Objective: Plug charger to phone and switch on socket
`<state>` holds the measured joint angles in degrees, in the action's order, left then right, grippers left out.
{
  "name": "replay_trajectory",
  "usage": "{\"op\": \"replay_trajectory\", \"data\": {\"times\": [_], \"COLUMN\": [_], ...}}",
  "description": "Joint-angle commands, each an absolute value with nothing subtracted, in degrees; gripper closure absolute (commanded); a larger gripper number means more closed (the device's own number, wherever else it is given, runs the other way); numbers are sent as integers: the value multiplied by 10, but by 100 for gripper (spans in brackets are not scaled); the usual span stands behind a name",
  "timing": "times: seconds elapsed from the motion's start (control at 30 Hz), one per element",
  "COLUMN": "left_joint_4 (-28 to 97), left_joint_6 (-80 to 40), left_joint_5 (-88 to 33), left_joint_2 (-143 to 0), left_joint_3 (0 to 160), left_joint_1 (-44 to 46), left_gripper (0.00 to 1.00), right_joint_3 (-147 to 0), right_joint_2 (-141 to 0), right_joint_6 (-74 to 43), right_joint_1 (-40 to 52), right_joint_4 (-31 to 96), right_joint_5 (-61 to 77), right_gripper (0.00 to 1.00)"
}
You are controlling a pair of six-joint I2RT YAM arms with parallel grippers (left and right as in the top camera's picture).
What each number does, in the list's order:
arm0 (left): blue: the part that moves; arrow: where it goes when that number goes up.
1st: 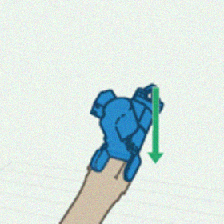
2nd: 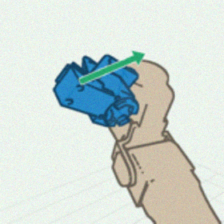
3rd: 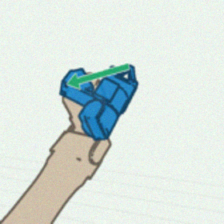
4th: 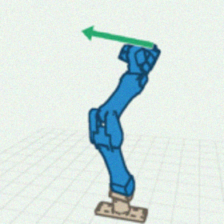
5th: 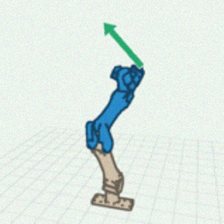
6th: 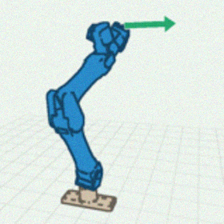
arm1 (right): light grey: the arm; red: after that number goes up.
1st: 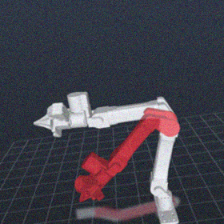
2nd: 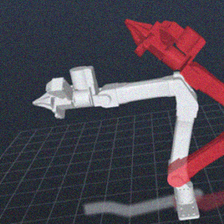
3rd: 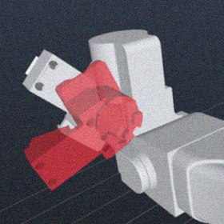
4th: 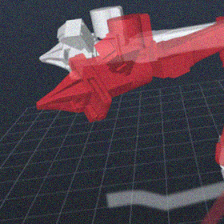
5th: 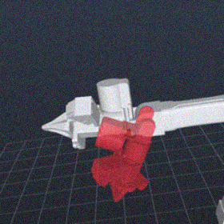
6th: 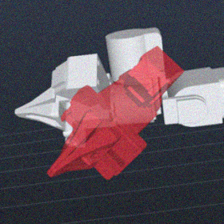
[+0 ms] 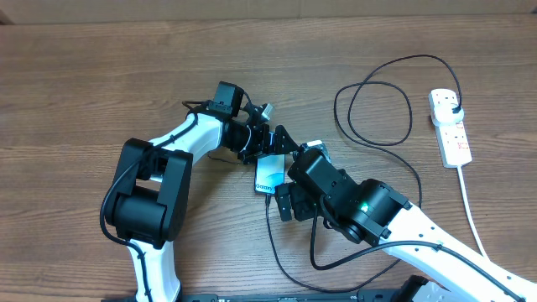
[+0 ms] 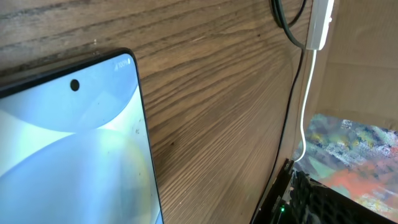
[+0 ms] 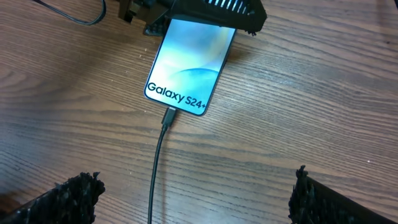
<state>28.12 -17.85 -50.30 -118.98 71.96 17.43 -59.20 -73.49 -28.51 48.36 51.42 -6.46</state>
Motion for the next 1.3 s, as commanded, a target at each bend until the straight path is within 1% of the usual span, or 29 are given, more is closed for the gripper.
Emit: {"op": "replay_trajectory", "data": {"times": [0.0, 0.37, 0.93, 1.27], "left_joint_4": [311, 373, 390, 380], "left_joint_6": [-172, -179, -230, -180], "left_joint_5": [-354, -298, -245, -247], "left_joint_2": [-1235, -1235, -1235, -1235], "left_joint_3": [692, 707, 715, 728], "left_joint_1": [169, 170, 180, 207], "left_gripper": [0, 0, 0, 0], "right_joint_3": [-603, -603, -603, -603], "right_joint_2": [-732, -732, -732, -732], "right_joint_6": [-287, -287, -287, -287], "right_joint_1": [481, 481, 481, 481], "right_joint_4": [510, 505, 504, 504], "right_joint_5": [-63, -63, -63, -63], "right_gripper": [0, 0, 0, 0]}}
